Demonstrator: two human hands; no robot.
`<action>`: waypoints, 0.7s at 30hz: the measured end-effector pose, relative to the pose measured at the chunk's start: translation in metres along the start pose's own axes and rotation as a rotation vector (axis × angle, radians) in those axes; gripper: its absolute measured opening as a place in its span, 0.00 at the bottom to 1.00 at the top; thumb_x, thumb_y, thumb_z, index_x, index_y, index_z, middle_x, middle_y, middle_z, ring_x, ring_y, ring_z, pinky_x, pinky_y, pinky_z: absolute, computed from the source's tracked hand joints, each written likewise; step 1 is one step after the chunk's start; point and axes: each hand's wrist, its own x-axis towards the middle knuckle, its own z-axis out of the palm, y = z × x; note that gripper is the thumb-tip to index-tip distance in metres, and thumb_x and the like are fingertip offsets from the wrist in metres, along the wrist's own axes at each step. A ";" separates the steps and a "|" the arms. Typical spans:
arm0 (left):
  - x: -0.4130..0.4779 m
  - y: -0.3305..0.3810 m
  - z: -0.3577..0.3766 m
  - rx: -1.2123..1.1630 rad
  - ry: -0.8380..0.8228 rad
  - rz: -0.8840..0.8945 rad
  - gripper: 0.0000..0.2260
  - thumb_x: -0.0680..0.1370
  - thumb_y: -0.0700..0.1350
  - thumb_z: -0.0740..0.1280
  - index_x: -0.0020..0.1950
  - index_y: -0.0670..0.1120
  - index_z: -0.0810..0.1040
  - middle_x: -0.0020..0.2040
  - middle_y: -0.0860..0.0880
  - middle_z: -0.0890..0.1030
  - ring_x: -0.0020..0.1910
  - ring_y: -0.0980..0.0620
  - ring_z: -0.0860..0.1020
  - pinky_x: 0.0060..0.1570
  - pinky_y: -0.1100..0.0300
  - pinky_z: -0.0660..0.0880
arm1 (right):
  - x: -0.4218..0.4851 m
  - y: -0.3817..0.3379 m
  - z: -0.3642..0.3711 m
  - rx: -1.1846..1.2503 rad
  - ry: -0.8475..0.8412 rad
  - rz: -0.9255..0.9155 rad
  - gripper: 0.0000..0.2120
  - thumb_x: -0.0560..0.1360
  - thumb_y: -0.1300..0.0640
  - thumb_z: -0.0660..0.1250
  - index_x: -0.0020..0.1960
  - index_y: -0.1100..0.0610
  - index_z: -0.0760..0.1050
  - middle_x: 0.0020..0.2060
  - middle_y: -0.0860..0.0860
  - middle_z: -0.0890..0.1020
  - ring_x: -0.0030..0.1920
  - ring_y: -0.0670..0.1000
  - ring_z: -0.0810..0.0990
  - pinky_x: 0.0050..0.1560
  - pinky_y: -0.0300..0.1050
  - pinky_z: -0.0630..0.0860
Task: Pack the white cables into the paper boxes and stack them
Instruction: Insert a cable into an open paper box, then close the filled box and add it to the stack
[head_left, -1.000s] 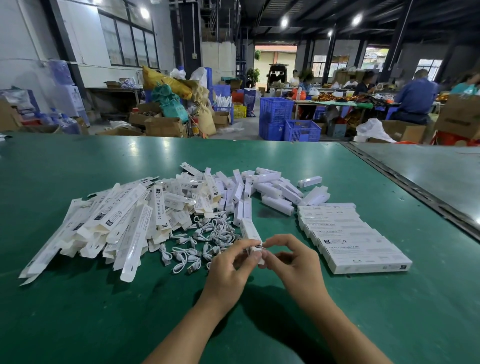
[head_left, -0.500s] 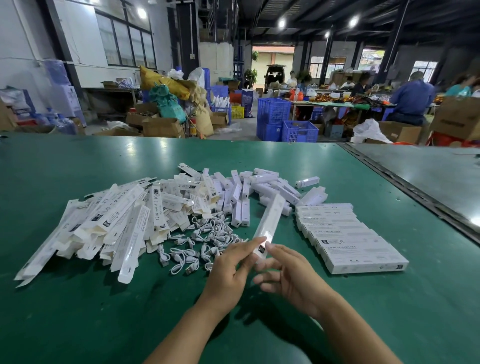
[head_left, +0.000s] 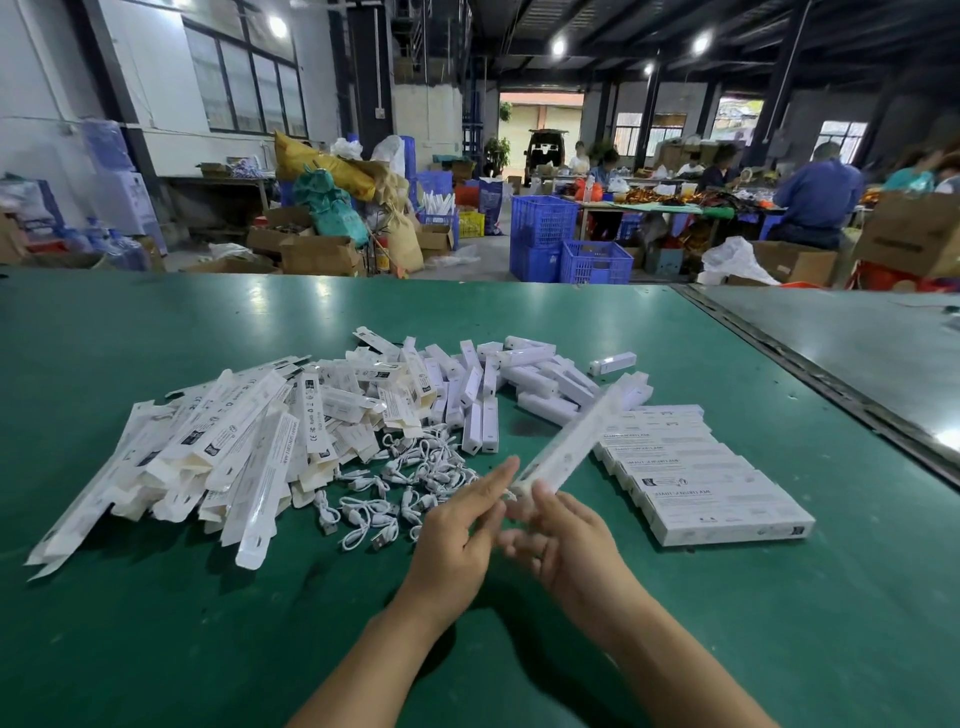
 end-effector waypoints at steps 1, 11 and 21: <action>0.000 -0.001 0.000 0.016 0.040 -0.020 0.25 0.81 0.42 0.63 0.70 0.69 0.69 0.66 0.62 0.78 0.65 0.64 0.75 0.65 0.67 0.72 | 0.001 0.000 0.001 0.048 0.111 -0.048 0.15 0.79 0.53 0.63 0.59 0.64 0.71 0.46 0.58 0.84 0.37 0.53 0.83 0.37 0.42 0.81; 0.002 -0.009 0.002 0.025 0.103 -0.180 0.26 0.79 0.36 0.67 0.66 0.65 0.69 0.56 0.60 0.82 0.61 0.64 0.76 0.58 0.62 0.73 | 0.010 -0.022 -0.024 0.500 0.835 -0.148 0.10 0.81 0.55 0.60 0.43 0.58 0.66 0.34 0.52 0.69 0.30 0.49 0.70 0.32 0.41 0.68; 0.003 -0.006 0.002 -0.001 0.072 -0.236 0.24 0.78 0.34 0.68 0.63 0.61 0.70 0.54 0.59 0.83 0.57 0.58 0.77 0.50 0.72 0.71 | 0.006 -0.015 -0.020 0.546 0.690 0.051 0.15 0.82 0.53 0.63 0.55 0.65 0.67 0.39 0.59 0.77 0.36 0.55 0.80 0.26 0.39 0.77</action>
